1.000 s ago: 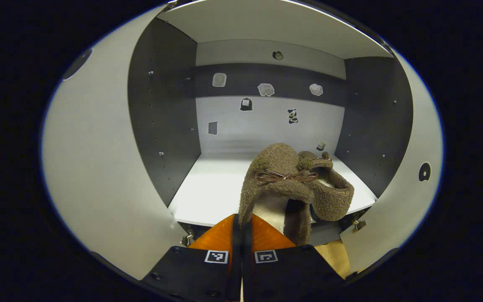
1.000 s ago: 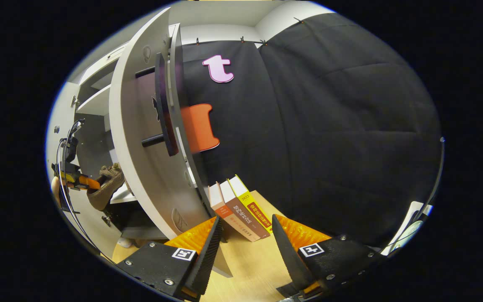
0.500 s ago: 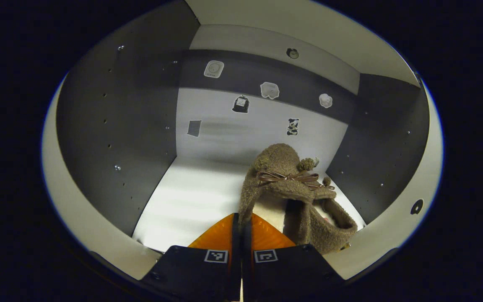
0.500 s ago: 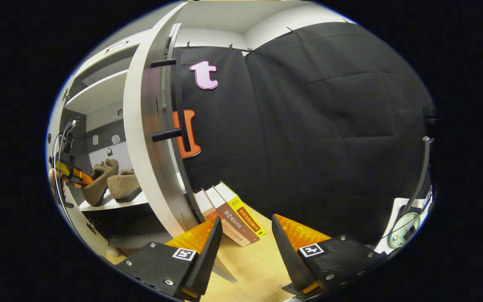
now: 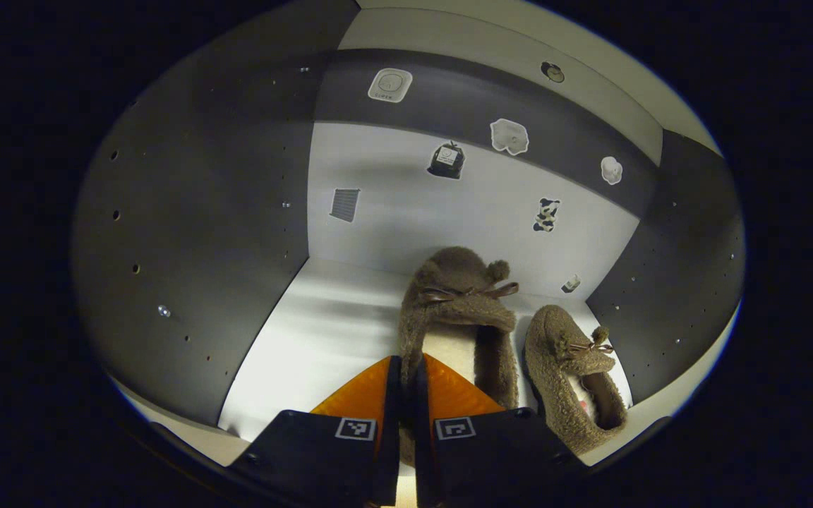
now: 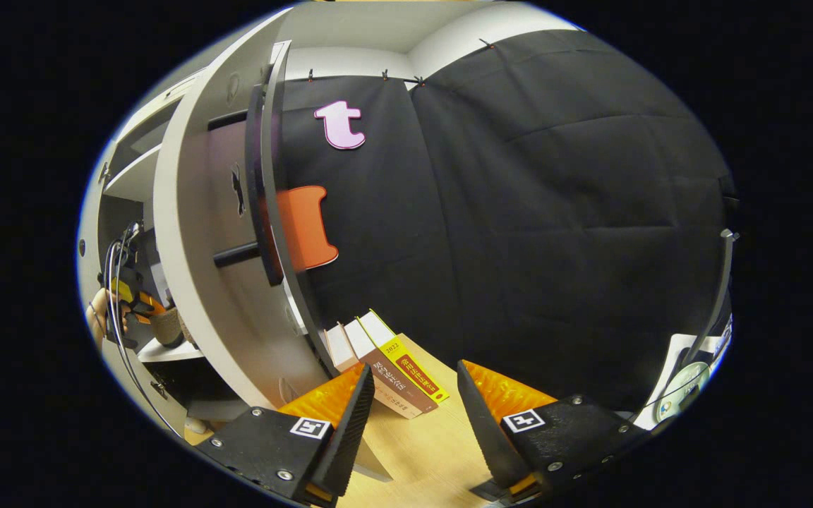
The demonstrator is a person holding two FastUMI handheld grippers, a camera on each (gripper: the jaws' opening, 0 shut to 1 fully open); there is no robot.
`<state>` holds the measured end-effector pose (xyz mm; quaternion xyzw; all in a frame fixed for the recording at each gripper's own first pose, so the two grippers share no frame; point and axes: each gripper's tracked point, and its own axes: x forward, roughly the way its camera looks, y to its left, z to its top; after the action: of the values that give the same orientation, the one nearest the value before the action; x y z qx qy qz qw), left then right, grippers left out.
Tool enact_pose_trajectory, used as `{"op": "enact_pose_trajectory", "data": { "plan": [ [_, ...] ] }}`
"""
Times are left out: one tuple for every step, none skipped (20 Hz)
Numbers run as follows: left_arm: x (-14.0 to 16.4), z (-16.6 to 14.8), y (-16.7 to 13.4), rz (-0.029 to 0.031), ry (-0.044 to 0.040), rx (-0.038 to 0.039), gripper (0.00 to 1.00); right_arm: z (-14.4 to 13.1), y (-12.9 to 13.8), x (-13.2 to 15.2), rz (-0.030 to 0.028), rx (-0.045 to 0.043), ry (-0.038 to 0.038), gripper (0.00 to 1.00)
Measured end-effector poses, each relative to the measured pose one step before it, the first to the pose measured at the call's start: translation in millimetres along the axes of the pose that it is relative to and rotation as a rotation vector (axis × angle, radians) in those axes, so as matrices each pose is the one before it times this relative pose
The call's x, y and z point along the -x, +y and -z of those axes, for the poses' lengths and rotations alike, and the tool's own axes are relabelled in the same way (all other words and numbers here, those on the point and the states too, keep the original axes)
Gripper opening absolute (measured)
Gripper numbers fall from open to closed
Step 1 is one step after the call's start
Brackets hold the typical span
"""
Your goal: Grab one shoe with the right hand and put it into the shoe cabinet, grab the other shoe with the left hand and put it into the shoe cabinet; then close the right door with the right hand and the left door with the left hand.
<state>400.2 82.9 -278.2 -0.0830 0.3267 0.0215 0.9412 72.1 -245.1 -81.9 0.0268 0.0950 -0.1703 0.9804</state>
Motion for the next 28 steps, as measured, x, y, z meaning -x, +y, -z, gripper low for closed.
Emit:
{"op": "enact_pose_trajectory", "data": {
  "plan": [
    [6.34,-2.90,-2.62,0.00323,-0.01712,0.00718,0.23,-1.56,-0.40,-0.05,-0.00739,0.00662,-0.00116,0.74],
    [6.16,-2.22,-0.94,0.00732,-0.01459,0.00360,0.30,-1.39,0.25,-0.46,-0.00958,0.00624,-0.00213,0.74],
    [12.55,-2.00,-2.47,0.00713,-0.01639,-0.00202,0.34,-0.42,1.67,0.12,-0.01379,0.00272,-0.00034,0.74],
    [11.26,-2.33,-2.83,0.00715,-0.01844,-0.01000,0.40,0.61,2.56,-0.81,-0.01531,0.00069,0.00249,0.74],
    [13.00,-0.37,-3.06,0.00572,-0.01933,-0.01851,0.55,0.99,2.29,0.15,-0.01450,-0.00031,0.00369,0.74],
    [14.03,-0.01,-1.10,-0.00296,-0.02006,-0.02533,0.61,0.90,2.24,0.93,-0.01518,0.00002,0.00203,0.74],
    [13.75,-0.48,-3.84,0.00607,-0.02493,-0.02456,0.67,-0.17,1.34,0.25,-0.01434,0.00223,-0.00004,0.74],
    [15.81,-0.17,-2.96,-0.00346,-0.02505,-0.02248,0.73,-0.27,1.31,0.20,-0.01272,0.00595,-0.00203,0.74],
    [16.29,0.73,-1.95,-0.00215,-0.02764,-0.02271,0.78,0.29,0.32,1.08,-0.01031,0.00824,0.00005,0.74],
    [18.25,0.48,-2.72,-0.00174,-0.02350,-0.01529,0.85,0.11,0.50,0.68,-0.01115,0.00921,0.00192,0.75],
    [19.46,0.87,-3.64,0.00310,-0.02134,-0.01110,0.87,0.01,0.38,0.00,-0.00901,0.01033,0.00158,0.76],
    [18.14,-0.38,-2.26,-0.00524,-0.02643,-0.00761,0.93,-0.13,-1.25,-0.52,-0.00913,0.00894,0.00294,0.78],
    [18.03,-2.54,-0.87,-0.00624,-0.02857,-0.00408,0.95,0.54,0.54,-0.03,-0.01364,0.00536,0.00551,0.80],
    [17.62,-2.28,-4.74,0.00361,-0.02441,-0.00155,0.96,0.59,0.46,-0.53,-0.01501,0.00214,0.00706,0.83],
    [18.64,0.16,-4.47,0.00205,-0.02420,-0.00195,0.98,-0.25,0.85,-1.00,-0.01666,0.00115,0.00389,0.92],
    [17.73,-1.74,-1.98,-0.00338,-0.02381,-0.00569,0.97,0.01,1.42,-0.61,-0.01485,0.00276,0.00299,0.96],
    [17.03,-2.61,-0.84,-0.01030,-0.02478,-0.01045,0.97,0.04,0.95,-0.13,-0.01294,0.00407,0.00239,0.91],
    [15.59,-1.51,-0.01,-0.01060,-0.02144,-0.01532,0.97,-0.46,0.23,-1.52,-0.01136,0.00527,0.00070,1.00],
    [13.88,0.48,1.79,-0.01403,-0.02097,-0.01303,0.97,0.34,1.16,-1.22,-0.01086,0.00508,0.00258,1.00],
    [14.55,-1.40,3.35,-0.01794,-0.02298,-0.00621,0.97,-0.03,1.55,-0.80,-0.01308,0.00239,0.00152,1.00],
    [13.63,-0.25,2.63,-0.01529,-0.02053,-0.00020,0.97,-0.18,2.58,-1.14,-0.01455,0.00103,0.00186,1.00],
    [12.54,0.34,3.50,-0.01276,-0.01326,0.00657,0.97,0.14,2.58,-1.24,-0.01420,0.00051,0.00207,1.00],
    [14.55,1.68,4.26,-0.01010,-0.01168,0.00663,0.95,-0.38,2.61,-1.04,-0.01488,0.00120,0.00160,1.00],
    [12.15,2.07,6.03,-0.01484,-0.00666,0.00048,0.95,-0.28,2.93,-1.52,-0.01376,0.00159,0.00084,1.00],
    [12.57,3.86,8.47,-0.02326,-0.00308,-0.00516,0.95,0.16,0.64,0.35,-0.00427,0.00508,0.00013,1.00],
    [10.87,2.00,11.13,-0.02879,-0.01034,-0.00612,0.95,-0.62,-0.52,-1.25,-0.00410,0.00654,-0.00146,1.00],
    [6.53,2.91,6.41,-0.01741,-0.01138,-0.00710,0.94,-0.15,0.82,-0.20,-0.00502,0.00447,-0.00041,1.00],
    [9.50,4.04,7.59,-0.01827,-0.00518,-0.01045,0.97,-0.03,0.62,-0.25,-0.00303,0.00092,0.00242,1.00]
  ]
}}
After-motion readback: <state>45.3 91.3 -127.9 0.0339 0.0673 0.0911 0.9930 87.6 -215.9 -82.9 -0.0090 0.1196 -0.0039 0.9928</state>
